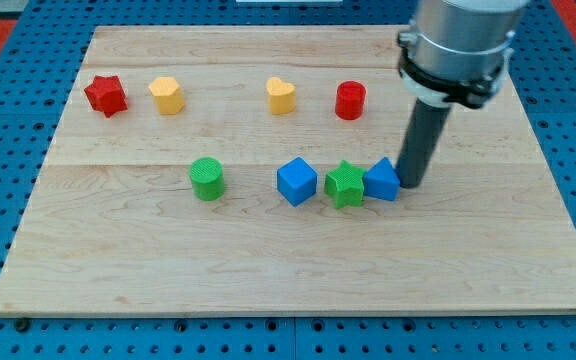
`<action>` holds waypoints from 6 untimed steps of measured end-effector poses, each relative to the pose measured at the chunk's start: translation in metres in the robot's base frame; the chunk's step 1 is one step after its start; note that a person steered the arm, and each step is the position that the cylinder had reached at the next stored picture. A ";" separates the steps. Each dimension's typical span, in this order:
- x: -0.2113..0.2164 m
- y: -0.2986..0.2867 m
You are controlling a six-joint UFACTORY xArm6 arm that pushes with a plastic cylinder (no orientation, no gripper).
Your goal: Move the blue triangle closer to red circle
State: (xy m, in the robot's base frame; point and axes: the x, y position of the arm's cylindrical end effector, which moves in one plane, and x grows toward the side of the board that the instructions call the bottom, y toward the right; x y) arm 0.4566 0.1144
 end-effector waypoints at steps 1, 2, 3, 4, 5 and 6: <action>-0.051 -0.044; -0.023 0.030; 0.035 0.008; 0.017 -0.039; -0.062 -0.075; -0.046 -0.046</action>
